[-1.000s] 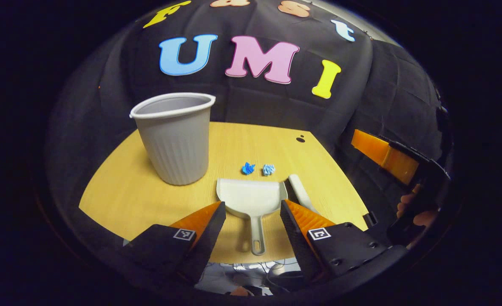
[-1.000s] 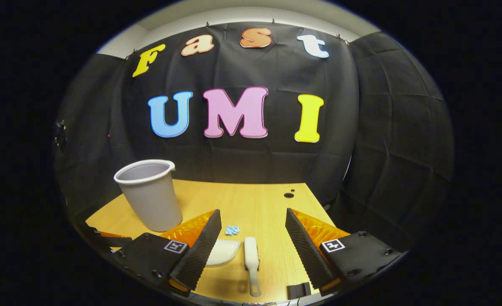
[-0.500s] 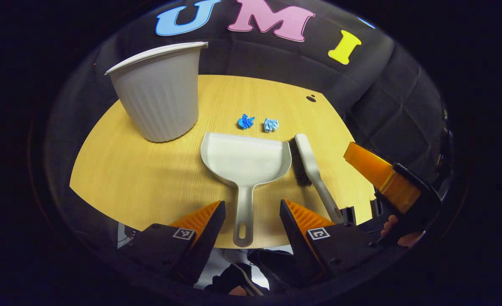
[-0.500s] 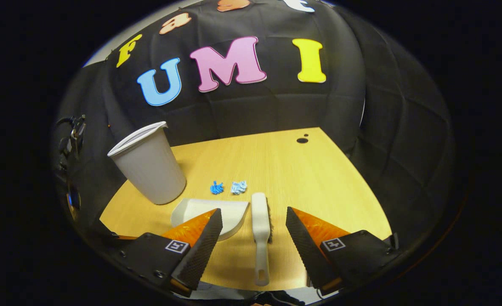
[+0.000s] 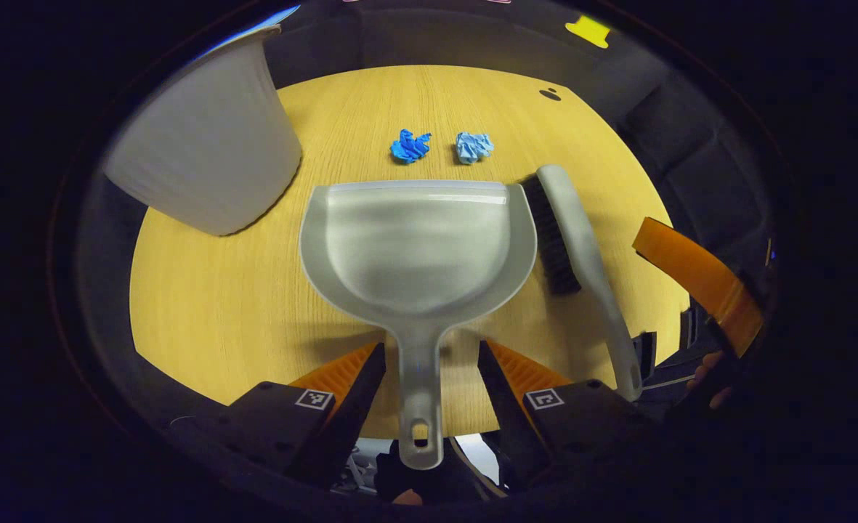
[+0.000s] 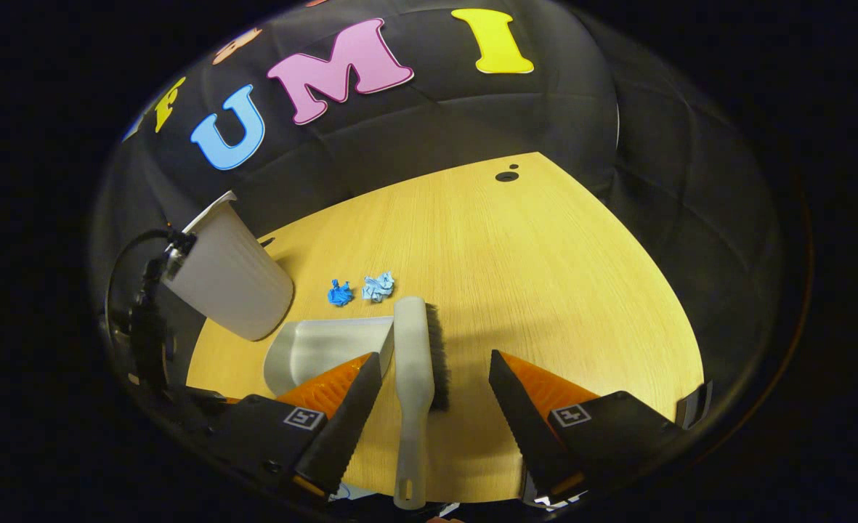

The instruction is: Pick up the small broom and dustpan from the desktop, sweep the trash into the dustpan with the broom, and then empty the trash into the garbage bin.

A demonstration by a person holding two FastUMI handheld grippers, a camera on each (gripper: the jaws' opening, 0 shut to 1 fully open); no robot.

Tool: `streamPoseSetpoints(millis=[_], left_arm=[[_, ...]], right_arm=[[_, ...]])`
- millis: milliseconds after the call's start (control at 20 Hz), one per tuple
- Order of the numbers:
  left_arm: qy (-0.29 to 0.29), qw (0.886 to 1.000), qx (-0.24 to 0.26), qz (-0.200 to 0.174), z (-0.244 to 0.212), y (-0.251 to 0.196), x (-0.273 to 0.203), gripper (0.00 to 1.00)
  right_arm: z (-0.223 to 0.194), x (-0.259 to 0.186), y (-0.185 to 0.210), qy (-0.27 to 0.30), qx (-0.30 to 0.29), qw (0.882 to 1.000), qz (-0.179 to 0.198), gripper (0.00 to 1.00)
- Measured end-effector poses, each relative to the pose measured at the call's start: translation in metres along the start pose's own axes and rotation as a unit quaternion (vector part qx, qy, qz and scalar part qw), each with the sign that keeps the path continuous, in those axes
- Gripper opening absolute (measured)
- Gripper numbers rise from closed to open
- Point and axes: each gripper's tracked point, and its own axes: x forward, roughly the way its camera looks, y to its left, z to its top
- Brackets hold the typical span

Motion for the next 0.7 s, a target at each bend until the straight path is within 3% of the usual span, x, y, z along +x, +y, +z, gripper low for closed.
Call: streamPoseSetpoints(millis=[400,700], left_arm=[[0.065,0.998,-0.017,-0.004,0.02,0.008,0.033,0.79],[0.061,0.998,0.001,0.014,0.028,0.012,0.033,0.8]], right_arm=[[-0.026,0.017,-0.002,0.07,0.002,0.997,-0.022,0.97],[-0.053,0.036,0.007,0.138,-0.045,0.989,-0.04,0.97]])
